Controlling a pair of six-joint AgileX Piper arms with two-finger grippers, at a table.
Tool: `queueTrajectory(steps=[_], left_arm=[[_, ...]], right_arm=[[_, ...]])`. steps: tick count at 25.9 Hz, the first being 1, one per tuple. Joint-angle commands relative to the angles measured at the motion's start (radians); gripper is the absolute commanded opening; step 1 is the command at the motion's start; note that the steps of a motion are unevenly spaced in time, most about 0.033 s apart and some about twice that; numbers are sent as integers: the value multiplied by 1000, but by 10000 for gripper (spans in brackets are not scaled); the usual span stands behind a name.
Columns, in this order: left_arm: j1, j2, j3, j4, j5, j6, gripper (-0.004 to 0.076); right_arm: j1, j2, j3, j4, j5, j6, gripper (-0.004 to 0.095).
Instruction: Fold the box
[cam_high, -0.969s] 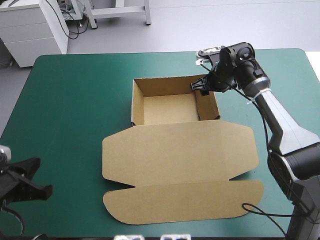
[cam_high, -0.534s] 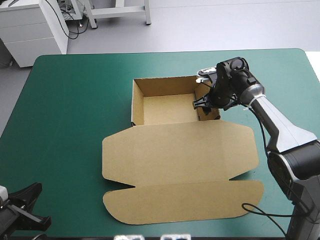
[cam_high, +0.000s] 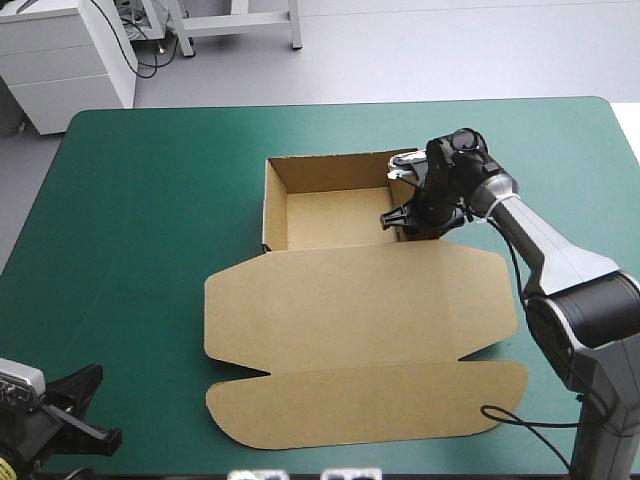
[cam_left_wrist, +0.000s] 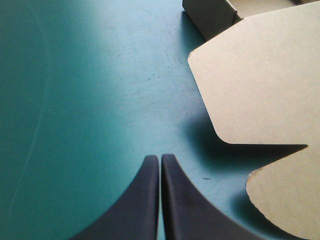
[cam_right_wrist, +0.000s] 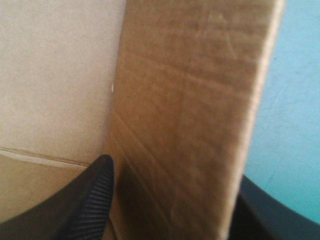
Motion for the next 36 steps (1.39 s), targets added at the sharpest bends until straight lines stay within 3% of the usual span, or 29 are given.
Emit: queueTrajectory(steps=[1, 4, 5, 9, 11, 15, 24, 36], left_arm=[[-6, 15, -21, 6, -70, -9, -8], [-6, 15, -21, 13, -64, -9, -8], [-6, 15, -21, 13, -62, -9, -8], [-6, 15, -21, 12, -62, -9, -8], [-6, 15, -21, 12, -49, -9, -8], [-6, 15, -21, 10, -45, -9, -8], [-6, 15, -21, 26, -3, -9, -8], [-6, 15, -21, 84, 9, -9, -8]], right_arm=[[-6, -19, -24, 3, -15, 1, 414], [-6, -30, -61, -43, -9, 28, 40], [-6, -41, -105, -76, 19, 25, -13], [-31, -106, -375, -195, 81, -15, -19], [-104, -138, -548, -193, 81, -56, -19], [-255, -149, -706, -189, 81, -88, -19], [-575, -78, -724, -55, 81, -112, -19], [-674, 237, -724, -58, 81, -201, -19]])
